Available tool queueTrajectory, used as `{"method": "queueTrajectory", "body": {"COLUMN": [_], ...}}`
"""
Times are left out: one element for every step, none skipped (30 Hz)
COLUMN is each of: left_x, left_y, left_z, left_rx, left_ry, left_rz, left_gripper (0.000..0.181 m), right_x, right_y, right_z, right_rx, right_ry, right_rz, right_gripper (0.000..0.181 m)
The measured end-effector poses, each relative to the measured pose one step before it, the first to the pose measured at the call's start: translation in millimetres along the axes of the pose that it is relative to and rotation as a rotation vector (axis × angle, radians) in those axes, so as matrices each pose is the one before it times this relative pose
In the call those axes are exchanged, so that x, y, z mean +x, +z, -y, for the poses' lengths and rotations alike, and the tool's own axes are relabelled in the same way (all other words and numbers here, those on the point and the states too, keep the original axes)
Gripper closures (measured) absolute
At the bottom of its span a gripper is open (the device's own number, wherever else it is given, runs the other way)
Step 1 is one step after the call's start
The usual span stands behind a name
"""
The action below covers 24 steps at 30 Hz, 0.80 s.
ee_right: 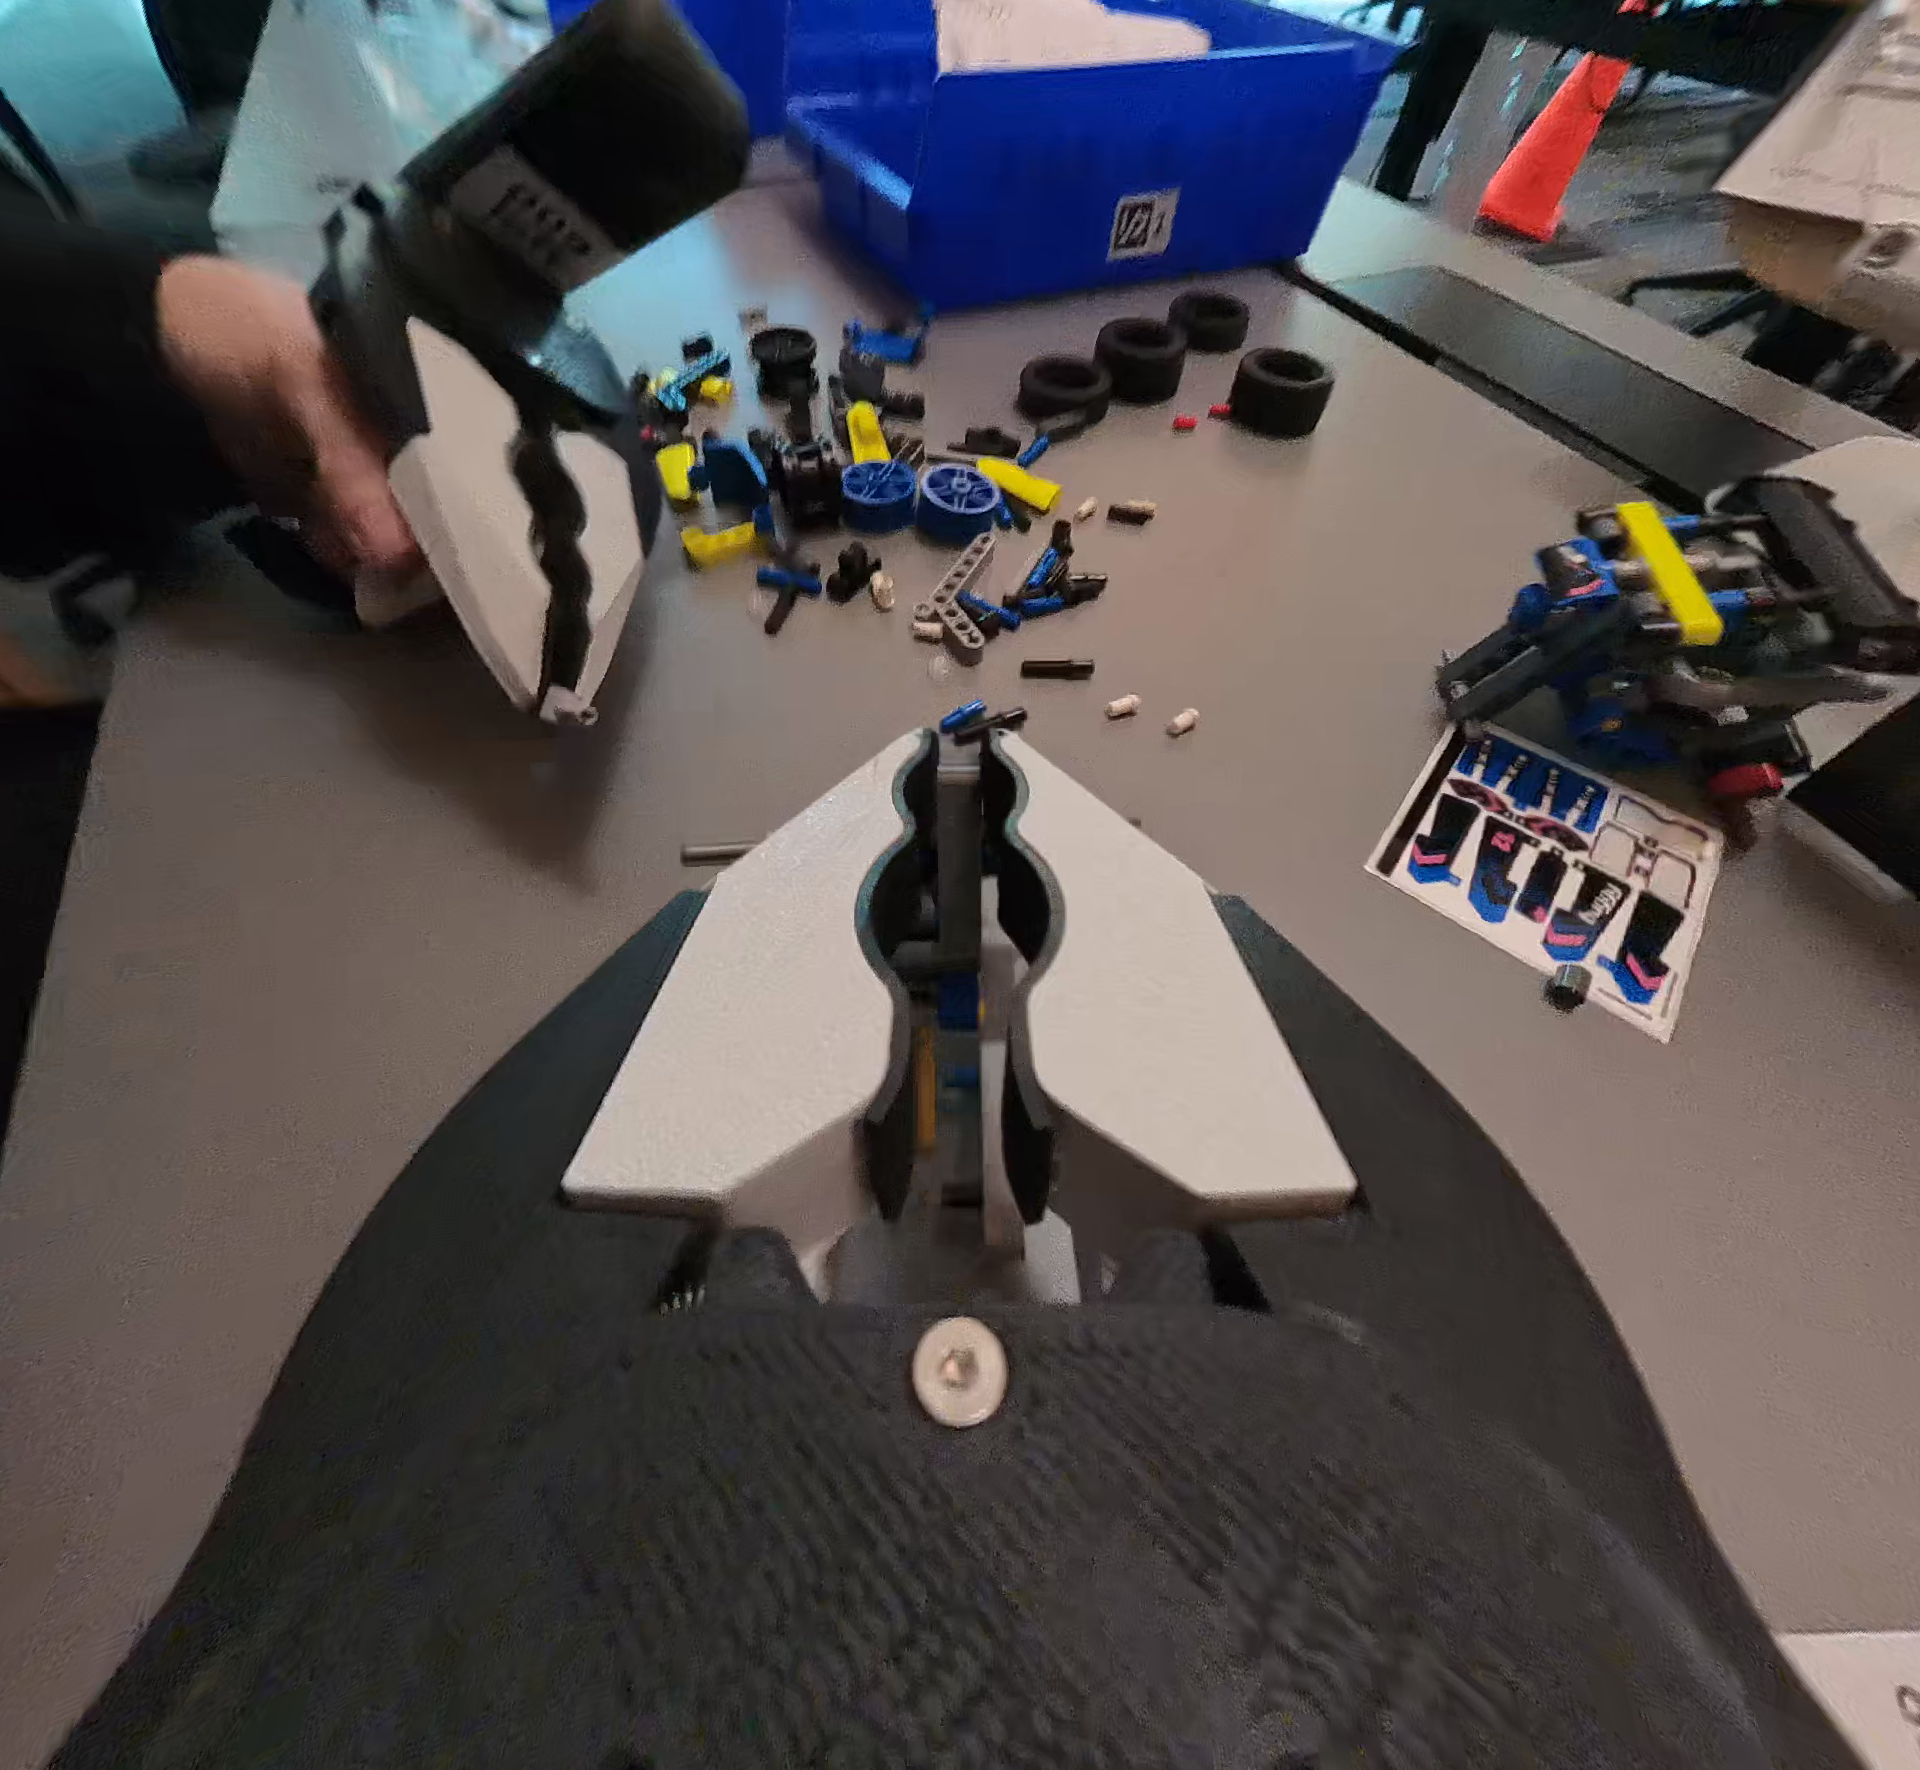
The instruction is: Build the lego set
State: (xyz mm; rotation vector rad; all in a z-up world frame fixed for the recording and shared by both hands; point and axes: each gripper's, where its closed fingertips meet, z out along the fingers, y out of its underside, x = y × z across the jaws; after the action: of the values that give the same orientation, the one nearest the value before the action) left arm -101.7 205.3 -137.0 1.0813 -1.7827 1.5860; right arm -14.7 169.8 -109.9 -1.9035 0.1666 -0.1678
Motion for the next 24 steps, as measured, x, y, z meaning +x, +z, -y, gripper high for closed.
{"method": "queueTrajectory", "body": {"left_x": [-0.42,-0.2,-0.02,-0.6,-0.43,-0.42,-0.91,-0.14,-0.22,-0.44,-0.24,-0.74,-1.29,-1.68,-2.31,-2.73,-2.66,-1.72,-0.26,0.06,-1.42,-1.91,-1.29,-0.85], "left_y": [1.5,1.42,1.12,0.4,-0.41,-0.96,-1.02,-1.05,-0.91,-0.72,-0.65,-0.5,-0.34,-0.1,-0.05,-0.08,-0.47,-0.49,-0.66,-0.56,-0.51,-0.3,0.2,0.68], "left_z": [1.26,2.22,1.63,1.66,3.0,2.99,2.37,2.91,2.43,2.0,2.04,1.74,0.83,0.21,-0.19,-0.79,-0.98,-0.68,0.01,0.1,-0.44,-0.79,-1.14,-1.67], "left_rx": [0.0078,0.0155,0.0122,0.012,0.0207,0.0189,0.0155,0.0182,0.0142,0.0093,0.0104,0.0075,0.0011,-0.0028,-0.0058,-0.0106,-0.0133,-0.0121,-0.0076,-0.0056,-0.0092,-0.0109,-0.0131,-0.0179], "left_ry": [-0.0317,-0.036,-0.0329,-0.0279,-0.0192,-0.0126,-0.0097,-0.0087,-0.008,-0.0042,0.0001,0.0045,0.0096,0.0163,0.0235,0.0332,0.0415,0.0443,0.0429,0.0394,0.035,0.0361,0.0351,0.0295], "left_rz": [-0.019,-0.0189,-0.0195,-0.0124,-0.0063,-0.0031,-0.0002,-0.005,-0.0046,-0.003,-0.0014,0.0045,0.0116,0.0186,0.0269,0.0344,0.0389,0.0356,0.0251,0.0213,0.0289,0.0319,0.0289,0.0246], "left_gripper": [0.179,0.179,0.179,0.179,0.179,0.179,0.179,0.179,0.179,0.179,0.179,0.179,0.179,0.179,0.179,0.179,0.179,0.179,0.179,0.179,0.179,0.179,0.179,0.179], "right_x": [-2.71,-1.72,-1.45,-1.03,0.65,2.34,1.52,-0.87,-1.47,-1.87,-2.68,-2.57,-3.01,-3.29,-3.59,-3.42,-2.19,-1.32,-0.53,-0.03,1.31,1.59,0.88,0.36], "right_y": [2.89,2.3,1.75,1.23,0.83,0.83,1.05,1.63,2.11,2.56,3.08,3.43,3.73,4.08,4.16,3.66,2.93,1.84,0.47,-1.3,-3.39,-5.31,-6.96,-7.51], "right_z": [-0.88,-1.08,-0.66,-0.07,0.23,0.26,0.69,1.62,1.32,-0.07,-0.52,-0.58,-0.84,-0.81,-0.35,0.5,0.69,1.31,2.65,4.33,6.19,6.31,5.22,2.99], "right_rx": [-0.0144,-0.0087,-0.0021,0.0028,0.0049,0.0035,0.0047,0.0109,0.006,-0.0055,-0.0104,-0.0115,-0.0125,-0.0121,-0.0087,-0.0035,-0.002,0.0017,0.0099,0.0203,0.0315,0.0298,0.0198,0.0041], "right_ry": [-0.0171,-0.0044,-0.0006,-0.0027,-0.0024,0.0044,0.0072,0.008,0.008,0.002,-0.0063,-0.0114,-0.0121,-0.0077,-0.0025,0.0005,0.0034,0.0061,0.0105,0.0124,0.0128,0.0074,-0.0016,-0.0137], "right_rz": [0.0134,0.012,0.012,0.0083,-0.0039,-0.0152,-0.011,0.0039,0.0078,0.0114,0.017,0.0145,0.0175,0.0221,0.0253,0.0267,0.0224,0.019,0.0149,0.0113,0.002,-0.0016,-0.0032,-0.0073], "right_gripper": [0.175,0.175,0.175,0.175,0.175,0.175,0.175,0.175,0.175,0.175,0.175,0.175,0.175,0.175,0.175,0.173,0.169,0.165,0.16,0.155,0.15,0.151,0.155,0.158]}}
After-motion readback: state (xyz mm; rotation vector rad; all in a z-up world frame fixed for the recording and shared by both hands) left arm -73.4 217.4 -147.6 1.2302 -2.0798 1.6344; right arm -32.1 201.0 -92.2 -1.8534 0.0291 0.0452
